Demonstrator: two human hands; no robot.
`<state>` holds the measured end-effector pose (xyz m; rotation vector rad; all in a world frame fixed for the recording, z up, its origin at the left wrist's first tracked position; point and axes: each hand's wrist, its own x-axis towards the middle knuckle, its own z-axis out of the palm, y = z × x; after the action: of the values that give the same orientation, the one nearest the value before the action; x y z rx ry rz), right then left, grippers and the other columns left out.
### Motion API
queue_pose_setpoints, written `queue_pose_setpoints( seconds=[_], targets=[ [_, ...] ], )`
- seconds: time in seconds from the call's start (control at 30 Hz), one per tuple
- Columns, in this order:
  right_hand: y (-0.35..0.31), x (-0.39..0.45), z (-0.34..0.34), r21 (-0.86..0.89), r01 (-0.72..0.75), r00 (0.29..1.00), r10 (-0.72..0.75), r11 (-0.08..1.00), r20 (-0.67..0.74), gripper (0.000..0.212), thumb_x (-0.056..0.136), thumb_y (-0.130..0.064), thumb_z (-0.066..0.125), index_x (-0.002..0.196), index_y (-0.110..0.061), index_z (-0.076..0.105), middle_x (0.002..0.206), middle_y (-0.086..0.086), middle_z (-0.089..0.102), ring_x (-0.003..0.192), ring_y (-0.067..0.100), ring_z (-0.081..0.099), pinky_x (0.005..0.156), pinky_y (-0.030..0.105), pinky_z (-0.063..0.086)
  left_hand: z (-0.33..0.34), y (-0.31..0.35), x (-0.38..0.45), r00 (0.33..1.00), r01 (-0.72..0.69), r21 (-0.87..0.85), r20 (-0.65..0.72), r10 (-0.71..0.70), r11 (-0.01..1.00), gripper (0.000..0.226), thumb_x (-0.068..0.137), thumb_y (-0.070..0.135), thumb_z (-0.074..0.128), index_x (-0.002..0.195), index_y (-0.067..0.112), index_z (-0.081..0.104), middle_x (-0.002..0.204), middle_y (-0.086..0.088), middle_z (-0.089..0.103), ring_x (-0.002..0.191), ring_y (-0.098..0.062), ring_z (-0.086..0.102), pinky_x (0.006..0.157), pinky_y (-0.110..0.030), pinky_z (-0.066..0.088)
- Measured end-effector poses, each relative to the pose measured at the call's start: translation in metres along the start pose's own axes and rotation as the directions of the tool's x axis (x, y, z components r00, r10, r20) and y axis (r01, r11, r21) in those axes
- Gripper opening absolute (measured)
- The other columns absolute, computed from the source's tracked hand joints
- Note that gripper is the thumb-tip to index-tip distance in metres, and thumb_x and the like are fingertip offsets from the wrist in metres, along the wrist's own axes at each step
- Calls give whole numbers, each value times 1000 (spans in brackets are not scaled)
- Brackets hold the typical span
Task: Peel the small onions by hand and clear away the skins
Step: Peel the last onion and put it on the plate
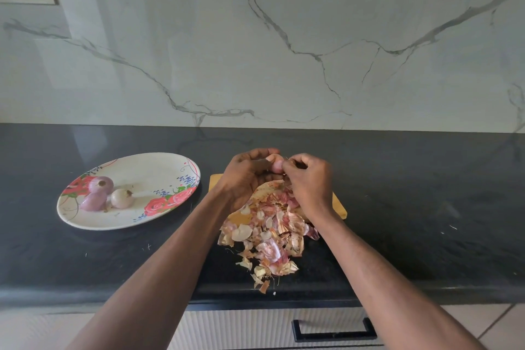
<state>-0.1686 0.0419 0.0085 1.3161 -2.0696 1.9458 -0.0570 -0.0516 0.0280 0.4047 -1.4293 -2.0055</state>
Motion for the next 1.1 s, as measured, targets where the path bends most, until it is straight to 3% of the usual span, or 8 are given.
queue_pose_setpoints(
  seconds=[0.07, 0.2, 0.37, 0.5, 0.67, 0.8, 0.93, 1.1],
  targets=[
    [-3, 4, -1, 57, -80, 996, 82, 995, -44, 21, 87, -22, 74, 72, -8, 71, 65, 10, 68, 52, 24, 62, 43, 38, 51, 1, 3, -1, 999, 36, -68, 22, -35, 997, 24, 98, -9, 46, 117, -5, 60, 97, -17, 71, 84, -25, 72, 84, -37, 61],
    [4, 8, -1, 98, -116, 988, 125, 988, -92, 32, 91, -20, 70, 68, 0, 64, 65, 20, 64, 55, 23, 54, 50, 46, 47, -2, 6, -1, 996, 83, -202, 48, -75, 976, 25, 99, -8, 40, 114, -4, 60, 109, -23, 70, 98, -32, 70, 92, -42, 59],
    [2, 7, 1, 51, -74, 997, 75, 996, -4, 4, 90, -18, 72, 91, -22, 71, 81, -8, 71, 75, 10, 68, 72, 35, 60, -5, 4, 1, 998, 41, -225, -31, -49, 973, 17, 100, -4, 48, 111, -4, 60, 109, -22, 70, 99, -29, 69, 93, -40, 59],
    [-6, 2, 1, 114, -144, 986, 133, 983, 97, 17, 89, -43, 74, 86, -26, 78, 74, -3, 76, 65, 24, 74, 55, 41, 61, -5, 2, 2, 995, 34, -157, -92, -49, 987, 15, 98, -5, 51, 102, -2, 66, 98, -17, 73, 85, -22, 73, 82, -33, 62],
    [-8, 0, 2, 91, -87, 996, 83, 992, 45, 15, 91, -34, 74, 94, -21, 81, 72, -8, 76, 68, 25, 73, 60, 50, 59, 0, 3, -1, 995, 22, -103, -96, -32, 994, 6, 93, -6, 59, 95, -3, 64, 92, -17, 74, 80, -21, 74, 73, -31, 63],
    [-6, -1, 1, 104, -66, 998, 64, 992, 17, 16, 90, -26, 76, 95, -11, 81, 74, -7, 76, 69, 21, 74, 60, 42, 60, 4, 3, -3, 994, 19, -99, -104, -29, 995, 5, 92, -8, 60, 96, -4, 60, 84, -16, 75, 76, -22, 74, 67, -31, 62],
    [-2, 0, 0, 145, -84, 996, 83, 986, 18, 22, 89, -29, 77, 96, -8, 81, 80, -1, 78, 65, 15, 74, 46, 27, 57, 5, 5, -4, 994, 14, -111, -108, -26, 994, 6, 92, -9, 60, 95, -3, 60, 82, -14, 75, 74, -20, 74, 63, -27, 60],
    [-1, 0, 1, 161, -60, 998, 59, 985, 13, 15, 88, -28, 78, 88, -13, 82, 74, -4, 77, 65, 23, 74, 53, 40, 60, 5, 5, -5, 994, 29, -124, -99, -41, 992, 5, 93, -10, 58, 94, -5, 61, 87, -19, 73, 76, -22, 75, 65, -31, 62]
  ],
)
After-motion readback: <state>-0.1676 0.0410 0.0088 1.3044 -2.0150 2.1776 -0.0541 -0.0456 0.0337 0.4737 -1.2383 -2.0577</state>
